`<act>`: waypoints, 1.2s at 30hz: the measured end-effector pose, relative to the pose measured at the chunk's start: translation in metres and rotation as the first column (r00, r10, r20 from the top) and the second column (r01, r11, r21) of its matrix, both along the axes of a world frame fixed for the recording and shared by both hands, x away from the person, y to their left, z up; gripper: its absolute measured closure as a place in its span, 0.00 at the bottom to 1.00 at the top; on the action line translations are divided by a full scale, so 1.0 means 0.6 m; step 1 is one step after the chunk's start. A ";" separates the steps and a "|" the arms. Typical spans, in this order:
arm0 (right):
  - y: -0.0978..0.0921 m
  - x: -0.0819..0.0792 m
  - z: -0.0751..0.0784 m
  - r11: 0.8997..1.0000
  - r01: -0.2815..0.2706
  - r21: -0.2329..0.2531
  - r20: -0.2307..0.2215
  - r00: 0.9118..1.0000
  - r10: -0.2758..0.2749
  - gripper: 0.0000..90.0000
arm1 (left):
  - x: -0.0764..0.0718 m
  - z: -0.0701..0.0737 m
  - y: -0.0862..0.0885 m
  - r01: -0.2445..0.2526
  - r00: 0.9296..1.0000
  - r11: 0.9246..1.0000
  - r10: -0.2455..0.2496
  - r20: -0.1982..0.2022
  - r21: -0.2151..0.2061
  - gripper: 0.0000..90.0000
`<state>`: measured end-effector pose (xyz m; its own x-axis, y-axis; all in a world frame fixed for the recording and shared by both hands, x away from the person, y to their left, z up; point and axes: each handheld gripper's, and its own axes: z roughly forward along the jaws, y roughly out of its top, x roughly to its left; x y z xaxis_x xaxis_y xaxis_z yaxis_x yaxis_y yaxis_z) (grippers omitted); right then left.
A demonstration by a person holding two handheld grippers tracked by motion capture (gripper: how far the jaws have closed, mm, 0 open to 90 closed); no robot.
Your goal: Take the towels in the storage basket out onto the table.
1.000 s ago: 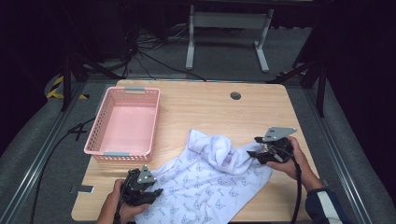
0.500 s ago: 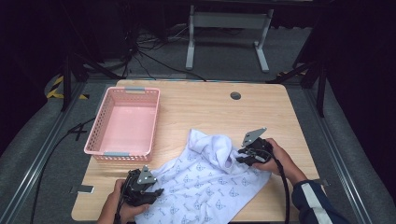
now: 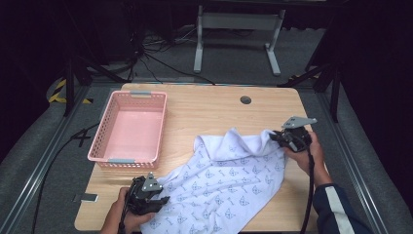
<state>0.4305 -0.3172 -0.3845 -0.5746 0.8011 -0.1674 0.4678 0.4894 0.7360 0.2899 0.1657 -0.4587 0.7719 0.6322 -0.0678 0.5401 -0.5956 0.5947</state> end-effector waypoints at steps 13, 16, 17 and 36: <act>-0.098 0.085 -0.055 0.895 0.413 -0.169 -0.064 0.901 -0.428 0.65 | -0.022 0.009 -0.005 0.089 0.993 0.996 -0.089 -0.082 -0.014 0.66; -0.087 0.077 -0.043 0.915 0.381 -0.131 -0.021 0.922 -0.387 0.58 | -0.024 0.017 -0.010 0.103 0.993 0.994 -0.105 -0.056 -0.035 0.59; -0.078 0.074 -0.036 0.925 0.363 -0.109 -0.011 0.931 -0.366 0.56 | -0.025 0.022 -0.012 0.121 0.992 0.991 -0.123 -0.035 -0.060 0.58; 0.134 0.151 -0.096 0.989 -0.071 -0.127 -0.177 0.983 0.048 0.82 | 0.006 -0.002 -0.048 0.161 0.987 0.986 -0.161 -0.021 -0.042 0.61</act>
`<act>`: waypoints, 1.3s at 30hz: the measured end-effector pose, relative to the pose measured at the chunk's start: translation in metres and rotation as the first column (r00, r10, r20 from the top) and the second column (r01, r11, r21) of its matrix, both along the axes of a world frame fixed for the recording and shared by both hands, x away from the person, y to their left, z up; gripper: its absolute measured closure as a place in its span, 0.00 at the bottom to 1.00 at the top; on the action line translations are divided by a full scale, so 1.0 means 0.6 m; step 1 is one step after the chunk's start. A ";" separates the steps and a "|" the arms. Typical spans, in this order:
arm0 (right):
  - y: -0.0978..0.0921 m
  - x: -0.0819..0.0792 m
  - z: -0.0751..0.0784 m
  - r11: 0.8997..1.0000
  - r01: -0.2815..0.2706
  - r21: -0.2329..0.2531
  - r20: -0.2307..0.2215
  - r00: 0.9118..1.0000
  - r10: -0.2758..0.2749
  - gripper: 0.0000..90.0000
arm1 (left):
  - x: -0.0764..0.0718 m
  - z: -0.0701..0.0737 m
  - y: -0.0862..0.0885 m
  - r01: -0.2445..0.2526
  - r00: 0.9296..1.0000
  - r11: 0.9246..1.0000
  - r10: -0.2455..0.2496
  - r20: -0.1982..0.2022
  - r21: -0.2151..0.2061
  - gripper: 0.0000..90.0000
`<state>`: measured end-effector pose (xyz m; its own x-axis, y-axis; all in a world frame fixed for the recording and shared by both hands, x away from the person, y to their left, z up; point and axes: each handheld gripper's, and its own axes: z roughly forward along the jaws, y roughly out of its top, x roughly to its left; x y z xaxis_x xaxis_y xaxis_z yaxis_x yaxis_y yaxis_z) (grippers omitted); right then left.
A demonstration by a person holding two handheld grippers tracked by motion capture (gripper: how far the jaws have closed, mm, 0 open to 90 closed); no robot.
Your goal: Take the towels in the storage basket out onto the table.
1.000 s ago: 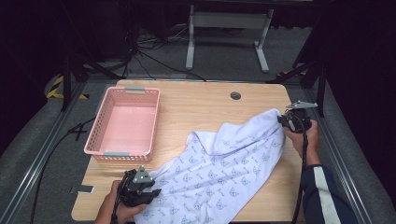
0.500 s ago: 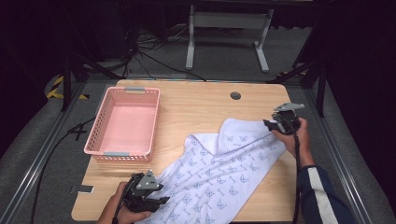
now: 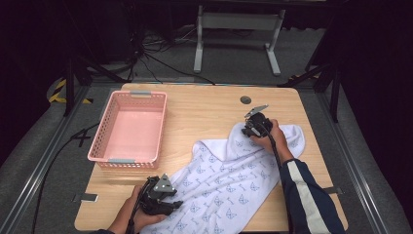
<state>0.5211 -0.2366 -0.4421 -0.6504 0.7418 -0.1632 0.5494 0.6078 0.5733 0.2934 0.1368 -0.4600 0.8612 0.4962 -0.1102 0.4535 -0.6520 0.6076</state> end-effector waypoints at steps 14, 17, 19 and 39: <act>-0.133 0.043 -0.002 0.933 0.352 -0.072 0.123 0.932 -0.342 0.75 | -0.038 0.003 0.034 -0.015 0.999 1.000 0.016 -0.047 0.008 0.63; -0.143 0.043 0.001 0.914 0.403 -0.052 0.137 0.909 -0.393 0.64 | -0.040 0.003 0.040 -0.024 0.998 1.000 0.024 -0.061 -0.004 0.62; -0.145 0.031 0.012 0.930 0.367 0.007 0.129 0.922 -0.365 0.60 | -0.039 0.005 0.038 -0.017 0.999 1.000 0.017 -0.040 0.013 0.58; -0.173 -0.181 -0.013 0.951 0.263 0.162 0.001 0.964 -0.267 0.46 | -0.012 0.001 0.000 0.045 0.999 0.999 -0.045 -0.016 -0.001 0.54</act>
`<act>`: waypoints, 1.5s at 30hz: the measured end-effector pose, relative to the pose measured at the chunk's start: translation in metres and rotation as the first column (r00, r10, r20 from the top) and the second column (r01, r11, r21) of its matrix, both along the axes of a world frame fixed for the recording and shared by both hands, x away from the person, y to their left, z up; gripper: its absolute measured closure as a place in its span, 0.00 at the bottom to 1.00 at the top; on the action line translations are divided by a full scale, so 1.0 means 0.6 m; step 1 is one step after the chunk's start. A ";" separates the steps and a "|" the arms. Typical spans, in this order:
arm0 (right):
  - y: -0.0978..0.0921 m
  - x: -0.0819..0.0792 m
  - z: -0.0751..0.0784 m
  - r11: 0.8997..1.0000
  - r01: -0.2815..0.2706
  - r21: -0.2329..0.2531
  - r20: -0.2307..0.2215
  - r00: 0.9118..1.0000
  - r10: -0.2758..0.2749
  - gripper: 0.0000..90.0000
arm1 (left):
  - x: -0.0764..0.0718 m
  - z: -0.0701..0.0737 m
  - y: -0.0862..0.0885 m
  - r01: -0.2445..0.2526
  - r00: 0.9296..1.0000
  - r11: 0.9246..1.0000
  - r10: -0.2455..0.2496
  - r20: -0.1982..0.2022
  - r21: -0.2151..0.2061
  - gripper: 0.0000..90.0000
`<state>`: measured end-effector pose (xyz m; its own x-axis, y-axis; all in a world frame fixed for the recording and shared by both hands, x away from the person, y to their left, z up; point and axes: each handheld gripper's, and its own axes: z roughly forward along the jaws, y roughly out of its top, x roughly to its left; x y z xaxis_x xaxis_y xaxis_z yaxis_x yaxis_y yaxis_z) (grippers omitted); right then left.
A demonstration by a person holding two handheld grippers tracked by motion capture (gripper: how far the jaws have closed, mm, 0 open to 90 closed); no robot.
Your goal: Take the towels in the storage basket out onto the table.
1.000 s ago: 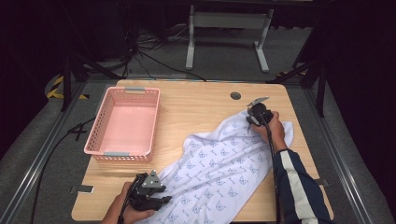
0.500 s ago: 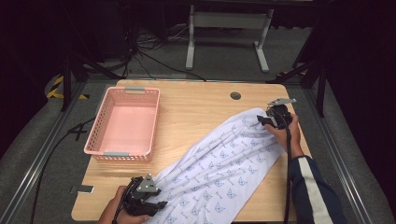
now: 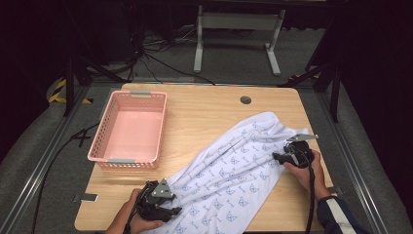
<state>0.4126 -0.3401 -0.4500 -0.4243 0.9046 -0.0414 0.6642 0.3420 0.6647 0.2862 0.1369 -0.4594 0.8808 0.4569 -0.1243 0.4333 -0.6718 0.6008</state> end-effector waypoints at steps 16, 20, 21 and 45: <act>0.089 0.197 -0.002 0.999 -0.015 -0.035 0.034 0.999 0.016 0.48 | 0.037 -0.002 -0.062 0.012 0.999 1.000 -0.012 0.030 -0.019 0.56; 0.142 0.233 0.001 0.993 -0.031 -0.110 0.056 0.998 0.037 0.49 | 0.032 -0.002 -0.093 0.049 0.998 0.998 -0.048 0.029 -0.026 0.55; 0.154 0.236 0.002 0.990 -0.028 -0.141 0.063 0.997 0.037 0.49 | 0.032 -0.002 -0.093 0.049 0.998 0.998 -0.048 0.029 -0.026 0.55; 0.195 -0.101 -0.009 0.909 -0.415 -0.040 -0.007 0.910 0.415 0.44 | 0.074 0.000 -0.034 -0.025 0.996 0.999 0.023 0.081 0.022 0.56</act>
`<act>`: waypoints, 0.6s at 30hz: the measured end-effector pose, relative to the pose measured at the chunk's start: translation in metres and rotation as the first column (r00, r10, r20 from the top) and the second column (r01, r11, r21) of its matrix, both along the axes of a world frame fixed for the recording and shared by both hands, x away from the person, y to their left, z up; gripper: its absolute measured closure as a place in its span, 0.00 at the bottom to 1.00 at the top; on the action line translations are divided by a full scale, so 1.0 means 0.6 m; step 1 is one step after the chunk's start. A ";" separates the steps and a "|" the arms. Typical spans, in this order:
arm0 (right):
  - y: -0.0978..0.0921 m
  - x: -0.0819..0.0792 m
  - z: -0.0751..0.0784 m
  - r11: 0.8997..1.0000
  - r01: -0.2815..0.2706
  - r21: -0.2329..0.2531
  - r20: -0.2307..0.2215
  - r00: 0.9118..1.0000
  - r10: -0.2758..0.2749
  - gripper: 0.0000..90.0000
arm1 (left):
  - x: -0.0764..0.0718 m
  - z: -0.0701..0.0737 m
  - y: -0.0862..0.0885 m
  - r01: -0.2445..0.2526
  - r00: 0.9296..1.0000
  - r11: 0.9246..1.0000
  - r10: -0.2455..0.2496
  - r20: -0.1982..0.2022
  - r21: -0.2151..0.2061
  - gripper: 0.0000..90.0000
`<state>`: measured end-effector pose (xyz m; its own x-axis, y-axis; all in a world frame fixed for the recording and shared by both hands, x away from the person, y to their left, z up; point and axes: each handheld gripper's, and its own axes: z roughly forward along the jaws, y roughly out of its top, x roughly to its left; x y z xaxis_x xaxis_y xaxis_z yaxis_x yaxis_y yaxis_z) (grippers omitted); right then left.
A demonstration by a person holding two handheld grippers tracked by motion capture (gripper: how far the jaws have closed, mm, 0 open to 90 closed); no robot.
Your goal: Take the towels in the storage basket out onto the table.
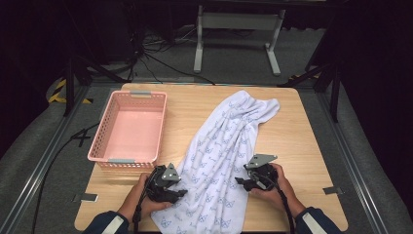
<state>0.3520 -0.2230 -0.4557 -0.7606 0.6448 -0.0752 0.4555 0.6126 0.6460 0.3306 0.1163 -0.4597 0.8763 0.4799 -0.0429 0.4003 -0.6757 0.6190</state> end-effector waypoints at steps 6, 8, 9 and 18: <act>-0.059 0.024 0.008 0.987 0.143 -0.075 0.063 0.988 -0.139 0.47 | 0.019 0.002 -0.017 -0.017 1.000 1.000 0.017 0.012 0.017 0.57; -0.070 0.031 0.009 0.981 0.175 -0.082 0.078 0.983 -0.169 0.47 | 0.023 0.001 -0.021 -0.014 1.000 1.000 0.014 0.019 0.022 0.57; -0.086 0.043 0.009 0.974 0.208 -0.084 0.089 0.976 -0.201 0.47 | 0.028 0.001 -0.025 -0.020 1.000 1.000 0.019 0.019 0.018 0.57; -0.146 0.116 0.008 0.925 0.366 -0.106 0.173 0.922 -0.345 0.49 | 0.051 0.002 -0.059 -0.032 0.999 0.999 0.032 0.017 0.009 0.58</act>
<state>0.4219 -0.3108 -0.4511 -0.4564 0.8466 -0.2739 0.5643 0.5134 0.6466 0.3610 0.0812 -0.4585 0.8611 0.5079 -0.0242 0.4115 -0.6683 0.6197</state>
